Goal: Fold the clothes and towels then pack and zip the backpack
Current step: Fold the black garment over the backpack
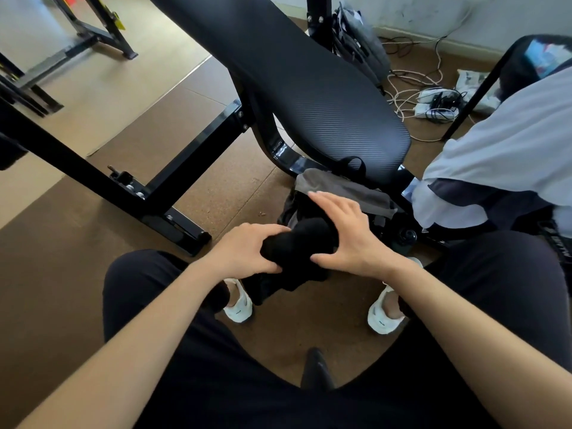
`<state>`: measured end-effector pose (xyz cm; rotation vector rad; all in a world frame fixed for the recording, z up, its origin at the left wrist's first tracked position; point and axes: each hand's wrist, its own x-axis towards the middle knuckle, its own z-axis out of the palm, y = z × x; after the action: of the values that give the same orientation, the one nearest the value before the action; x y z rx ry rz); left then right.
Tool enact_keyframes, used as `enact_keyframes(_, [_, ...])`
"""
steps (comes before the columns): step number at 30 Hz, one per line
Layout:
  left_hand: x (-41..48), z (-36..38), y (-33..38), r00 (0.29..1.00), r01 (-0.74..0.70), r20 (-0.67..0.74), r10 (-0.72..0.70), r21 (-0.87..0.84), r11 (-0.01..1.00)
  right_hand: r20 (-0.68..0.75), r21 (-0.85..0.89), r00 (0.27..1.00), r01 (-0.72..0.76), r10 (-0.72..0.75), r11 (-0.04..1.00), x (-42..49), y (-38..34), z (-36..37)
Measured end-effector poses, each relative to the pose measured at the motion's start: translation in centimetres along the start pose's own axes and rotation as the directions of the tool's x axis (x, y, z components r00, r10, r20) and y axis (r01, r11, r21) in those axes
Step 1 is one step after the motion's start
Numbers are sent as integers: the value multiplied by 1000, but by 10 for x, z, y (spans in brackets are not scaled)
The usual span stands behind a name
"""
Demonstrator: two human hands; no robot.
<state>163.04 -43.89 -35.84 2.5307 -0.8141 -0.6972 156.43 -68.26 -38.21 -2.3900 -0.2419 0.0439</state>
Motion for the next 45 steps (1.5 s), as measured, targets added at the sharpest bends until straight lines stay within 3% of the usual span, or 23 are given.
enact_keyframes(3, [15, 0, 15, 991, -125, 76, 109, 254, 959, 281, -121, 957, 112, -74, 986, 10, -7, 15])
enact_keyframes(5, [26, 11, 16, 987, -156, 87, 138, 254, 955, 414, -44, 910, 11, 8, 999, 11, 2, 25])
enact_keyframes(7, [36, 25, 8, 993, -95, 80, 88, 94, 991, 468, 14, 880, -105, 86, 994, 7, 17, 29])
enact_keyframes(10, [54, 46, -12, 996, 18, 92, -4, -157, 987, 516, 7, 846, -163, 136, 987, 0, 37, 34])
enact_keyframes(14, [87, 69, -28, 995, 63, 87, -39, -293, 954, 490, 36, 832, -317, 260, 948, 3, 66, 36])
enact_keyframes(16, [110, 82, -39, 988, 151, 83, -129, -384, 911, 473, 6, 813, -388, 339, 922, 6, 86, 32])
enact_keyframes(20, [155, 118, -65, 866, 475, 186, -464, -599, 645, 401, -199, 794, -412, 457, 889, 14, 129, 24])
enact_keyframes(24, [189, 149, -66, 685, 661, 375, -625, -680, 316, 363, -362, 755, -425, 546, 830, 24, 169, 12])
enact_keyframes(27, [209, 165, -46, 577, 685, 528, -623, -728, 18, 358, -445, 743, -396, 565, 803, 28, 190, 10])
enact_keyframes(29, [224, 176, -38, 567, 652, 597, -568, -746, -132, 353, -486, 761, -348, 545, 801, 32, 199, 12])
enact_keyframes(32, [244, 194, -34, 585, 536, 576, -571, -803, -261, 353, -542, 790, -265, 502, 797, 41, 208, 17])
enact_keyframes(34, [250, 203, -34, 584, 475, 475, -658, -857, -197, 366, -536, 800, -236, 475, 811, 47, 212, 21])
enact_keyframes(37, [243, 203, -33, 633, 509, 297, -715, -856, 96, 363, -526, 818, -215, 446, 823, 55, 212, 24])
enact_keyframes(39, [230, 196, -30, 685, 502, 219, -695, -833, 232, 324, -548, 836, -215, 442, 808, 59, 210, 26])
enact_keyframes(45, [191, 152, -12, 809, 397, 102, -578, -820, 412, 246, -514, 859, -277, 449, 812, 74, 200, 22])
